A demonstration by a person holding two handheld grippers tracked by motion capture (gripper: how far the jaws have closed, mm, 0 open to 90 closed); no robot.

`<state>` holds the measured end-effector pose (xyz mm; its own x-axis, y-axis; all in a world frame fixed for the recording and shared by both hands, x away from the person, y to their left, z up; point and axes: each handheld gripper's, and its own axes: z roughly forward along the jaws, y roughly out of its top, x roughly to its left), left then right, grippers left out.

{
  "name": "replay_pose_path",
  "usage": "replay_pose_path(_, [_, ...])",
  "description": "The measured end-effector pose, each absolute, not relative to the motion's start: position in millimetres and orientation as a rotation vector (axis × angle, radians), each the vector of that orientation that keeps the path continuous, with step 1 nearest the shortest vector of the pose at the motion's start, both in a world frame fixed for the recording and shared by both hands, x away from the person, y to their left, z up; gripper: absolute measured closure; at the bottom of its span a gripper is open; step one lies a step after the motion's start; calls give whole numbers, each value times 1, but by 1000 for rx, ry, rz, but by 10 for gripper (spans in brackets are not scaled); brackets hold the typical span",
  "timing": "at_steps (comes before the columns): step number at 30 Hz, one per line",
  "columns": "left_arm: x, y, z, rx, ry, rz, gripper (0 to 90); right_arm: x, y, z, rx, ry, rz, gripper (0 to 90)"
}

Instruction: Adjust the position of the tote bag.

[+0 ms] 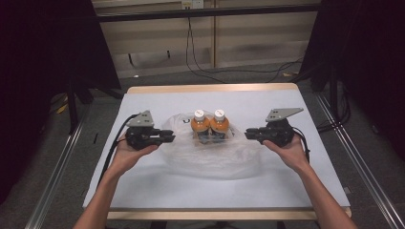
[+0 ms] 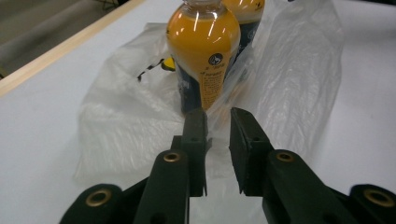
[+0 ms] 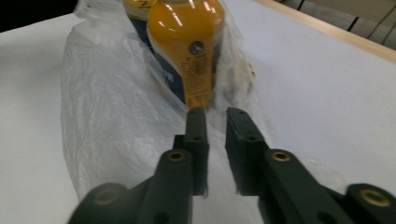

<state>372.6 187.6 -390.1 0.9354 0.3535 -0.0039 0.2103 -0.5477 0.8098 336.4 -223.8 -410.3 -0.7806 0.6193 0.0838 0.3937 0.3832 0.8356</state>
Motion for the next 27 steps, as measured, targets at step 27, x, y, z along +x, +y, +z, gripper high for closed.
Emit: replay_pose_path(27, [419,118,-428,2538,356,149,861,390,-166,-426,847,2725,1031,900])
